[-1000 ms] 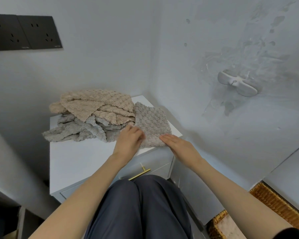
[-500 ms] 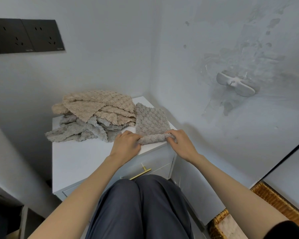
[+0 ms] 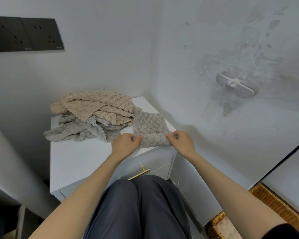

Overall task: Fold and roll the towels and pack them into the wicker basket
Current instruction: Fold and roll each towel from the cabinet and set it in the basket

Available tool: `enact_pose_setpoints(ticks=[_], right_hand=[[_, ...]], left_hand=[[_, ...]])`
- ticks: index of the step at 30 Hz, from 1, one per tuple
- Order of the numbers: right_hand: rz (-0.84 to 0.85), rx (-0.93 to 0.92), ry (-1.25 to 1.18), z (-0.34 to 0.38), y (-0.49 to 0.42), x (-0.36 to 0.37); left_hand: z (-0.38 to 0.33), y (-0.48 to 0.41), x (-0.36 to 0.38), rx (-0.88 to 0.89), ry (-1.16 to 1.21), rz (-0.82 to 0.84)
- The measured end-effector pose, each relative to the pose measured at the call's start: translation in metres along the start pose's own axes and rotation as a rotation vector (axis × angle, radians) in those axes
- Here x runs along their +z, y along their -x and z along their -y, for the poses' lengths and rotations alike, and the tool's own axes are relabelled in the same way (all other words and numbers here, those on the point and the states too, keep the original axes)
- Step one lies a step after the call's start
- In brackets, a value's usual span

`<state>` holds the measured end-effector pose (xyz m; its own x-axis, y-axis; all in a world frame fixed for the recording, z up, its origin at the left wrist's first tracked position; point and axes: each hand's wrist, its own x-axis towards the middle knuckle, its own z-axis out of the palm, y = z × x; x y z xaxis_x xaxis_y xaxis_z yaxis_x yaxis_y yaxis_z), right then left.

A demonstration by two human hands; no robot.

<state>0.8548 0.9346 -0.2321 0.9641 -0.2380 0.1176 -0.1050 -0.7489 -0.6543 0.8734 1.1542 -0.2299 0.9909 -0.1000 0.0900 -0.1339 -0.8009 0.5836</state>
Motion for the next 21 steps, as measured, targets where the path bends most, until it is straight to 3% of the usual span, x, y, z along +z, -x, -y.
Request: enact_pose_setpoints(ticks=[6, 8, 10, 14, 17, 21], right_hand=[[-0.140, 0.101, 0.028, 0.004, 0.003, 0.007], [-0.210, 0.011, 0.086, 0.007, 0.007, 0.008], [-0.284, -0.208, 0.155, 0.011, 0.009, 0.008], [-0.106, -0.643, 0.233, 0.023, 0.019, 0.025], [0.041, -0.673, 0.314, 0.021, 0.027, 0.040], [0.071, -0.696, 0.401, 0.008, 0.025, 0.037]], left_hand=[[0.002, -0.002, 0.003, -0.081, -0.043, 0.001], [0.003, -0.004, 0.005, -0.086, -0.036, -0.009], [0.003, -0.004, 0.006, -0.093, -0.037, -0.015], [0.002, -0.003, 0.007, -0.126, -0.053, -0.008], [0.002, -0.002, 0.007, -0.134, -0.044, -0.006], [0.000, -0.003, 0.007, -0.154, -0.059, -0.005]])
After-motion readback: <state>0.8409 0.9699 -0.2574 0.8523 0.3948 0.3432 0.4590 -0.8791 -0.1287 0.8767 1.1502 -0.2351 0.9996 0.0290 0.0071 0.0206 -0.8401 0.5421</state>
